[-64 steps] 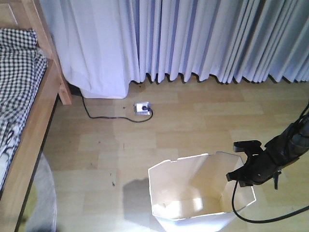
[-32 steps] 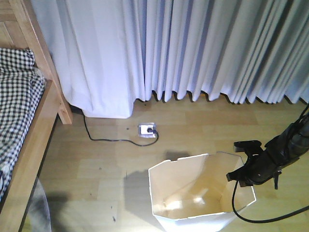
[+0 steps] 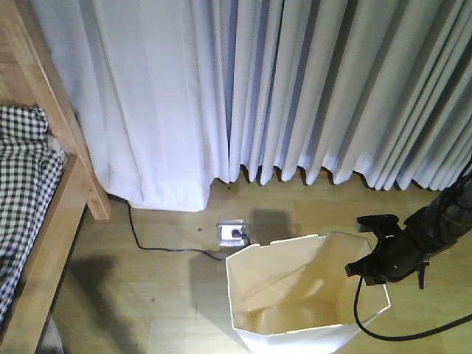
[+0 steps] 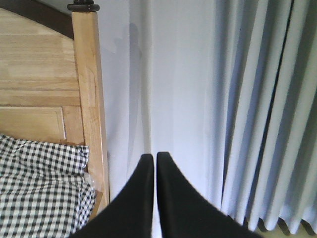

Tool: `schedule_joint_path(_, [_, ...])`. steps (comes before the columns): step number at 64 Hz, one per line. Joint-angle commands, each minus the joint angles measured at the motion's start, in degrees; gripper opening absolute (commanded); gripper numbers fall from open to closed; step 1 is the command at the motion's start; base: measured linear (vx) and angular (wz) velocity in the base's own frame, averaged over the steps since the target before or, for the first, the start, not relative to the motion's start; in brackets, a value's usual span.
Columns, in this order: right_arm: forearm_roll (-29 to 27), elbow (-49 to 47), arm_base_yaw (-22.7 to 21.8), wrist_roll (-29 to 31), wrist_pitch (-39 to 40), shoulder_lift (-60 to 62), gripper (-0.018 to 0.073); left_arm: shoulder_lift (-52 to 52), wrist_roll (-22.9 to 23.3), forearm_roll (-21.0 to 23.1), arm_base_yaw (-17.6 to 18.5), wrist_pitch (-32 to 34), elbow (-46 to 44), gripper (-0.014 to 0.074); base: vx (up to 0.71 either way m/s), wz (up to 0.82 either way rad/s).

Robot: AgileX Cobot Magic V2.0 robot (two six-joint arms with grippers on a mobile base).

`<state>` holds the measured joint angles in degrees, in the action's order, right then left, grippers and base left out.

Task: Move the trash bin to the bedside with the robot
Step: 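Drive toward the bedside curtains, dragging the bin with the right gripper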

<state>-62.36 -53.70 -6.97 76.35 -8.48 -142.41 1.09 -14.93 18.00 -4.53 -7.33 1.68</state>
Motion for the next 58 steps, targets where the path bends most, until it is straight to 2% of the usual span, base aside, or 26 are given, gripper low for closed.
schedule_joint_path(1, [-0.5,-0.5,-0.2,0.1,-5.3,4.1,-0.0003,0.5,0.2,0.5,-0.1,3.8,1.6,-0.0006,0.28,0.01])
schedule_joint_path(29, [-0.5,-0.5,-0.2,0.1,-5.3,4.1,-0.0003,0.5,0.2,0.5,-0.1,3.8,1.6,-0.0006,0.21,0.01])
schedule_joint_path(58, [-0.5,-0.5,-0.2,0.1,-5.3,4.1,-0.0003,0.5,0.2,0.5,-0.1,3.8,1.6,-0.0006,0.06,0.0])
